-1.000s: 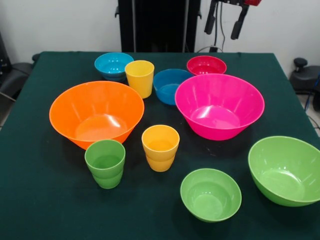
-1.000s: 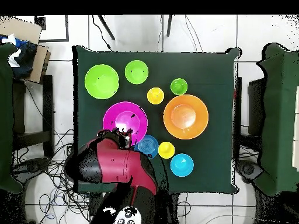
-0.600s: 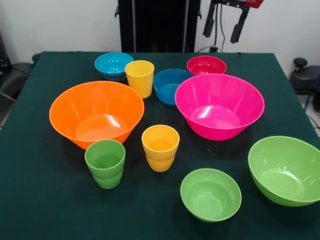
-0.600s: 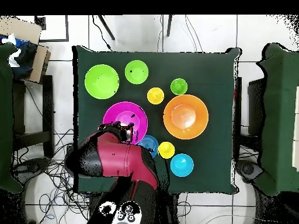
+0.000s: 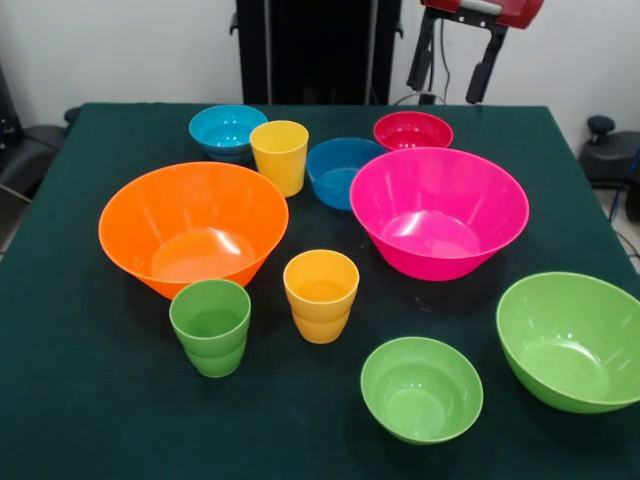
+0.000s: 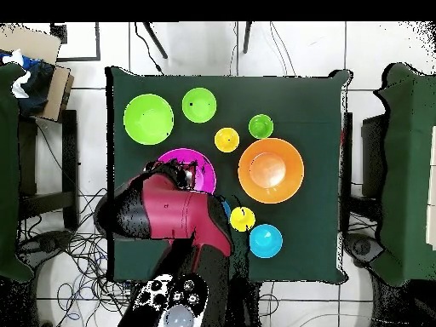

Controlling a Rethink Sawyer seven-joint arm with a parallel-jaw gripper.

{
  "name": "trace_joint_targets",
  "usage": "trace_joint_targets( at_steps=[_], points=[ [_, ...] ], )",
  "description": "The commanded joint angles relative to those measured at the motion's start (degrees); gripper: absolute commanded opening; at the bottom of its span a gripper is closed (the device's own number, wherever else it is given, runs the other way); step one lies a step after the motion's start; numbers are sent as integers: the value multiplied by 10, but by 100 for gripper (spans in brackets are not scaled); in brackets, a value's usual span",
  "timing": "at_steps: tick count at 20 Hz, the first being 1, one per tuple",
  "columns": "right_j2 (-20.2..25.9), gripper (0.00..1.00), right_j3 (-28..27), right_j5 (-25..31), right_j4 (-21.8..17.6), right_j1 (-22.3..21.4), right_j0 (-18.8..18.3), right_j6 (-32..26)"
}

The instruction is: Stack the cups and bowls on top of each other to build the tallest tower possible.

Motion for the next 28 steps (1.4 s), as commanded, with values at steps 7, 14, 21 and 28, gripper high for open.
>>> trace_joint_targets(
  at_steps=[7, 14, 21, 28],
  points=[
    [26, 100, -71, 48, -4, 45, -15, 60],
    [24, 100, -94, 52, -9, 52, -25, 50],
    [32, 100, -102, 64, -12, 49, -37, 37],
    [44, 100, -105, 62, -22, 44, -55, 17]
  ],
)
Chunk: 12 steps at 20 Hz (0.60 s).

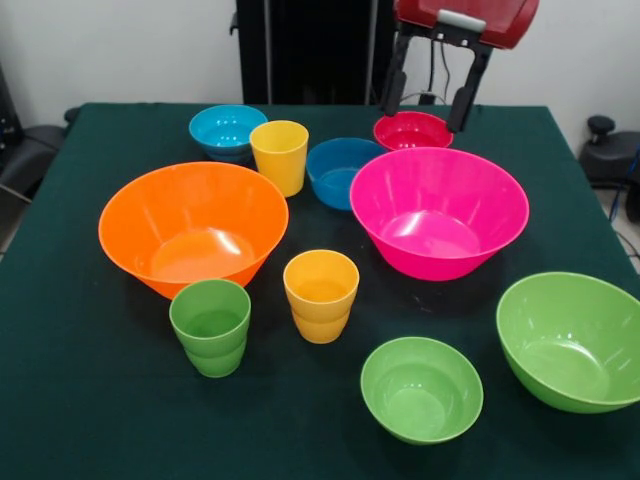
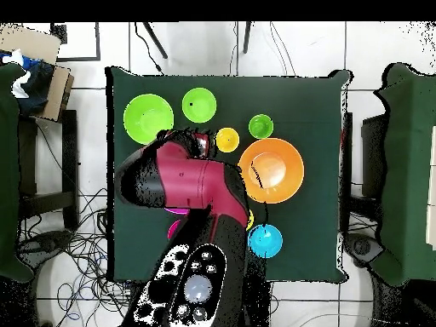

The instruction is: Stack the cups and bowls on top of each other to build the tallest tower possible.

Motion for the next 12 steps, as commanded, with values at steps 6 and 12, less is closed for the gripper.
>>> trace_joint_targets(
  at_steps=[6, 12],
  points=[
    [71, 100, -5, 58, -31, -4, -53, -11],
    [80, 100, 4, 42, -42, -10, -65, -13]
  ],
)
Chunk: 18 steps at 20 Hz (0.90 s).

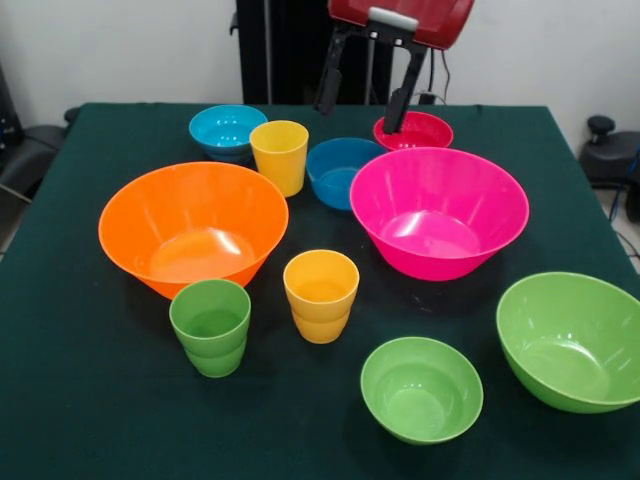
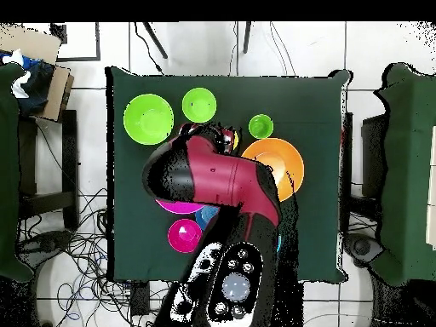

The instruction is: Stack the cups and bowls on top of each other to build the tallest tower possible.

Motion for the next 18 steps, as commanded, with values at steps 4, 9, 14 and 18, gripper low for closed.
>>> trace_joint_targets(
  at_steps=[4, 9, 14, 18],
  points=[
    [74, 100, 1, 49, -42, -4, -24, -15],
    [72, 100, -21, 74, -40, 5, -26, -13],
    [59, 100, -54, 92, -37, 23, -17, 0],
    [52, 100, -76, 95, -32, 41, -11, 15]
  ],
)
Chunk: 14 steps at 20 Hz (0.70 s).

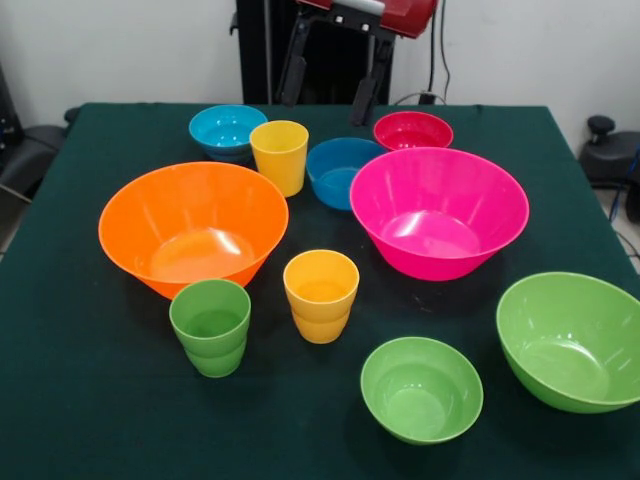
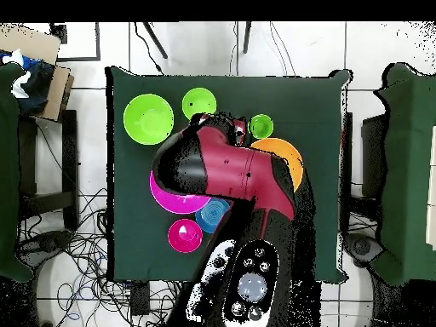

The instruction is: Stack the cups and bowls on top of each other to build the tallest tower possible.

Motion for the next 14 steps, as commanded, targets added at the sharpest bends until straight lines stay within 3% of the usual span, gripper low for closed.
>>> trace_joint_targets(
  at_steps=[1, 7, 14],
  points=[
    [50, 100, -53, 84, -22, 47, 7, 14],
    [49, 100, -104, 71, -32, 73, 2, 0],
    [47, 100, -108, 41, -35, 81, 1, 9]
  ],
)
